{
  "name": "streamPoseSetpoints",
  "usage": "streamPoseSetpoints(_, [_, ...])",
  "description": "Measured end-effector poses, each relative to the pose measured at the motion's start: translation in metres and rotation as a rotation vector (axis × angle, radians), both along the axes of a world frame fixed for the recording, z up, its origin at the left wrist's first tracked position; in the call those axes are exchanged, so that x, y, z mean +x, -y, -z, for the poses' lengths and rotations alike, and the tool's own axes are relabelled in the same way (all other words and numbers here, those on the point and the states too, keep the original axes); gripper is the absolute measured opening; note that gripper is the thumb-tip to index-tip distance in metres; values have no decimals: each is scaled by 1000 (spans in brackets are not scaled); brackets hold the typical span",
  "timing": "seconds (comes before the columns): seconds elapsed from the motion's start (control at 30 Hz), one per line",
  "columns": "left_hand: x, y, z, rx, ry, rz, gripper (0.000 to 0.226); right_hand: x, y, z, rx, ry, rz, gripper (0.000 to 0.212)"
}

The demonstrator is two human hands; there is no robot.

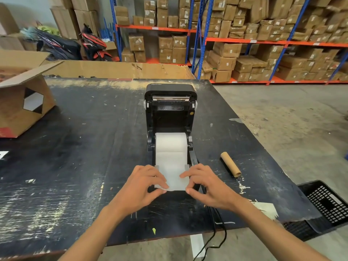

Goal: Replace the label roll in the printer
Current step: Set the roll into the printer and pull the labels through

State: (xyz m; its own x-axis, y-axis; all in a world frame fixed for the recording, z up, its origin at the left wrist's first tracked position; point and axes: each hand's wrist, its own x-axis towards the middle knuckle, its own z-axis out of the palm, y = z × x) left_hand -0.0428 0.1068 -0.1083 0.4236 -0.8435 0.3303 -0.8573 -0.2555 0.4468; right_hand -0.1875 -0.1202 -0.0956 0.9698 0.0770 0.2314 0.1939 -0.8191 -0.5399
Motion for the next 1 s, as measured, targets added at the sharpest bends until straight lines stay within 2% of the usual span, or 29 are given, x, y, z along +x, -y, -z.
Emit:
streamPoseSetpoints(0.2, [5,-4,-3,61,-118,110,25,-2,-3,-12,6,-145,-55,19])
streamPoseSetpoints(0.37, [4,-9,-3,121,-183,120,38,-5,-7,-10,-27,-208,-66,12])
streamPoseSetpoints(0.7, [-6,-10,-7,229,-163,115,30,-13,-11,-11,11,-279,-62,13])
streamPoseSetpoints(1.0, [-13,-11,-14,241,-190,100,23,-14,-11,-11,7,-290,-63,12])
